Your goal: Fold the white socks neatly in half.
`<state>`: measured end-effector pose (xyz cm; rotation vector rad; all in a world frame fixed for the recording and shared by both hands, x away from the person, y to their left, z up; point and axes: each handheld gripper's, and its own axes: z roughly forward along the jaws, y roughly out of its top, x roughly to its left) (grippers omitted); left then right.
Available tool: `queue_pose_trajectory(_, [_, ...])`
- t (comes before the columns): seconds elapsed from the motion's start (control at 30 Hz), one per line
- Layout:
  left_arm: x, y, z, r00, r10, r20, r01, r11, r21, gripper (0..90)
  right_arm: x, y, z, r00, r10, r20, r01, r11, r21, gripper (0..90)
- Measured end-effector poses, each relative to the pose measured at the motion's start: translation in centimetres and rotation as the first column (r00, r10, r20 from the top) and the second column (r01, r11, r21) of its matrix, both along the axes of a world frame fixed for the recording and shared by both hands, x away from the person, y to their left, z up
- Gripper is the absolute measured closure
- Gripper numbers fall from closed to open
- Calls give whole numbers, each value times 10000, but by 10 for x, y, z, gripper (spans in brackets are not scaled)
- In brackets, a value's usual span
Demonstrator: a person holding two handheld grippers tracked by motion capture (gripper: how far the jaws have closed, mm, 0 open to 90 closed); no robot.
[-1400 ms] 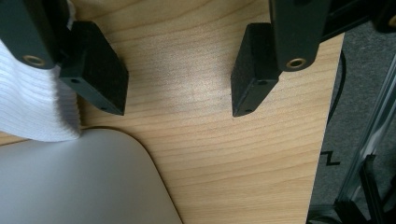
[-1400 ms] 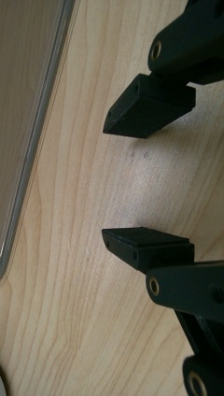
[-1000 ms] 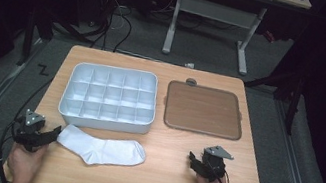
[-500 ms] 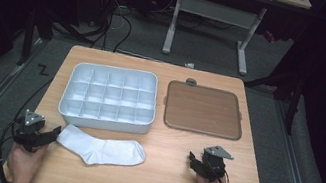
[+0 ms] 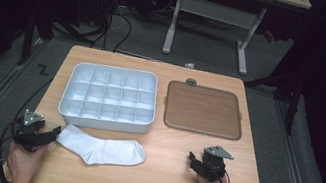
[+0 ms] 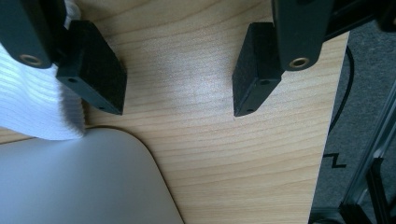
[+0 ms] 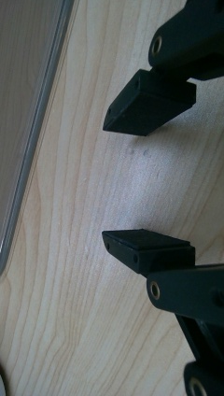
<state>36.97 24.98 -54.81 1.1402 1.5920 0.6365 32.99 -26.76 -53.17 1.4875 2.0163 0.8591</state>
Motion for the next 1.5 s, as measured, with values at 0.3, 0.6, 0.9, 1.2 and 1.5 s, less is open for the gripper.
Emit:
queue_pose_trajectory(0.3, [0,0,0,9999,-113,-1,113,9999,-54,355,-1,0,0,10000,58,47,-58,10000,-35,455])
queue_pose_trajectory(0.6, [-6,4,6,9986,-508,145,520,9940,-960,378,-2,9,2,9992,394,46,-394,9992,16,530])
queue_pose_trajectory(0.9, [-17,7,27,9943,-935,512,1027,9691,-2242,379,-8,27,15,9912,1260,400,-1286,9890,733,569])
queue_pose_trajectory(1.2, [-29,-6,44,9832,-1708,642,1819,9449,-2721,372,-9,64,18,9662,2550,366,-2574,9619,919,601])
queue_pose_trajectory(1.5, [-30,-16,42,9834,-1774,374,1810,9504,-2528,383,-9,108,22,9197,3875,629,-3921,9147,978,601])
